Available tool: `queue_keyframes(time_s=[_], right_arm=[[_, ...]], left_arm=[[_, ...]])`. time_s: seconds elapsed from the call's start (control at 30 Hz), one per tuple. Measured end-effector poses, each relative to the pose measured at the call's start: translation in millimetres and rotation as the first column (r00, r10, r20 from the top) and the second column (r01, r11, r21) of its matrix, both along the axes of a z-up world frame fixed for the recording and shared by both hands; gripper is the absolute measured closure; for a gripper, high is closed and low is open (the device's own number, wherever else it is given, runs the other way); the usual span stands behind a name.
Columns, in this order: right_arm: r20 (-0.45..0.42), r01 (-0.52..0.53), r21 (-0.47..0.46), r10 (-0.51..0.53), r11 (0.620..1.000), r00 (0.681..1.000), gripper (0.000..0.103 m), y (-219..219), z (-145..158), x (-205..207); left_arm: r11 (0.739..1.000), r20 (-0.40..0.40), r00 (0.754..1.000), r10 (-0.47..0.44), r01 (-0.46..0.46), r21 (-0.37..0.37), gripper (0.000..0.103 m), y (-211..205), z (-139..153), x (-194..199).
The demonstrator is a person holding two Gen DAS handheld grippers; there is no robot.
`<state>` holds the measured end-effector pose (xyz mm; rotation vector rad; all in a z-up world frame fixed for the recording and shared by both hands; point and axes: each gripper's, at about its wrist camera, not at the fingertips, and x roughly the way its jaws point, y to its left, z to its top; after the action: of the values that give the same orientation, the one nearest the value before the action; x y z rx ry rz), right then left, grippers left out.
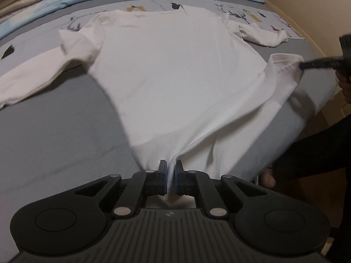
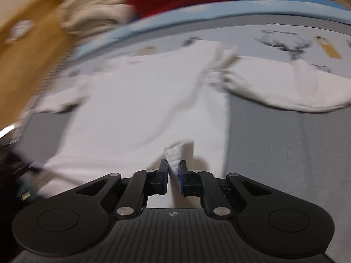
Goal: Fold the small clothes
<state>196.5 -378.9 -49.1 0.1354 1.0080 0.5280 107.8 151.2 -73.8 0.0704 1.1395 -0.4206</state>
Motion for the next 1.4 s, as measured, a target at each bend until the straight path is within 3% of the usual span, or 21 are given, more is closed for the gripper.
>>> queue_keyframes(time_s=[0.1, 0.2, 0.27, 0.33, 0.37, 0.4, 0.47, 0.57, 0.67, 0.73, 0.8, 0.97, 1.03, 1.07, 1.1, 1.13, 1.17, 1.23, 1.3, 1.4], right_arm=[[-0.047, -0.118, 0.031, 0.120, 0.992, 0.992, 0.093, -15, 5, -28], [-0.099, -0.186, -0.155, 0.172, 0.970, 0.980, 0.092, -19, -9, -53], [-0.141, -0.184, -0.223, 0.155, 0.957, 0.978, 0.092, -23, -19, -58], [-0.130, -0.153, -0.256, 0.122, 0.955, 0.984, 0.091, -26, -19, -58], [-0.117, -0.139, -0.248, 0.112, 0.959, 0.987, 0.087, -27, -16, -56], [-0.103, -0.127, -0.228, 0.106, 0.965, 0.989, 0.074, -27, -12, -55], [-0.072, -0.120, -0.197, 0.107, 0.973, 0.992, 0.058, -24, -5, -54], [-0.070, -0.166, -0.194, 0.155, 0.967, 0.985, 0.056, -8, -5, -53], [-0.073, -0.260, -0.241, 0.250, 0.935, 0.966, 0.056, 13, -16, -60], [-0.066, -0.338, -0.270, 0.333, 0.902, 0.941, 0.056, 30, -21, -70], [-0.032, -0.401, -0.317, 0.413, 0.860, 0.910, 0.056, 50, -24, -80], [0.032, -0.471, -0.461, 0.545, 0.752, 0.838, 0.055, 81, -36, -99], [0.015, -0.499, -0.509, 0.586, 0.702, 0.810, 0.056, 86, -44, -103], [0.004, -0.513, -0.517, 0.601, 0.685, 0.799, 0.058, 87, -46, -103], [0.000, -0.514, -0.527, 0.605, 0.677, 0.796, 0.066, 88, -46, -101], [0.013, -0.492, -0.527, 0.585, 0.693, 0.811, 0.071, 87, -44, -95], [0.038, -0.453, -0.504, 0.543, 0.736, 0.839, 0.074, 84, -38, -87], [0.117, -0.331, -0.427, 0.415, 0.841, 0.902, 0.074, 72, -21, -67], [0.176, -0.198, -0.390, 0.283, 0.900, 0.943, 0.074, 62, -11, -49], [0.205, -0.085, -0.430, 0.188, 0.899, 0.960, 0.074, 57, -15, -35]], left_arm=[[0.998, -0.045, 0.999, -0.024, 0.026, 0.051, 0.096, 14, -3, -19], [0.993, -0.102, 0.994, -0.049, 0.060, 0.105, 0.096, 16, -8, -30], [0.995, -0.080, 0.996, -0.050, 0.056, 0.081, 0.096, 20, -1, -32], [0.999, -0.039, 0.998, -0.050, 0.050, 0.008, 0.085, 22, 11, -32], [0.999, -0.023, 0.998, -0.053, 0.052, -0.012, 0.081, 20, 15, -32], [0.998, -0.008, 0.998, -0.061, 0.061, -0.024, 0.073, 16, 17, -31], [0.995, -0.004, 0.996, -0.089, 0.088, -0.042, 0.066, 6, 16, -29], [0.989, -0.012, 0.989, -0.149, 0.149, -0.010, 0.065, -15, 7, -28], [0.969, 0.002, 0.972, -0.236, 0.236, 0.069, 0.064, -41, -1, -33], [0.955, 0.037, 0.958, -0.283, 0.278, 0.102, 0.051, -55, -7, -36], [0.935, 0.059, 0.940, -0.337, 0.327, 0.135, 0.045, -70, -14, -40], [0.894, 0.061, 0.913, -0.402, 0.378, 0.240, 0.048, -98, -42, -33], [0.885, 0.079, 0.912, -0.404, 0.367, 0.288, 0.089, -100, -42, -23], [0.903, 0.111, 0.925, -0.364, 0.321, 0.286, 0.091, -97, -36, -13], [0.941, 0.150, 0.948, -0.282, 0.243, 0.234, 0.091, -87, -26, -1], [0.972, 0.177, 0.964, -0.196, 0.167, 0.166, 0.091, -77, -17, 10], [0.991, 0.200, 0.974, -0.102, 0.083, 0.102, 0.090, -66, -9, 21], [0.997, 0.209, 0.978, 0.011, -0.026, 0.071, 0.090, -54, -7, 34], [0.991, 0.201, 0.980, 0.005, -0.032, 0.128, 0.090, -57, -12, 39], [0.995, 0.223, 0.974, -0.042, 0.022, 0.094, 0.088, -67, -7, 36]])
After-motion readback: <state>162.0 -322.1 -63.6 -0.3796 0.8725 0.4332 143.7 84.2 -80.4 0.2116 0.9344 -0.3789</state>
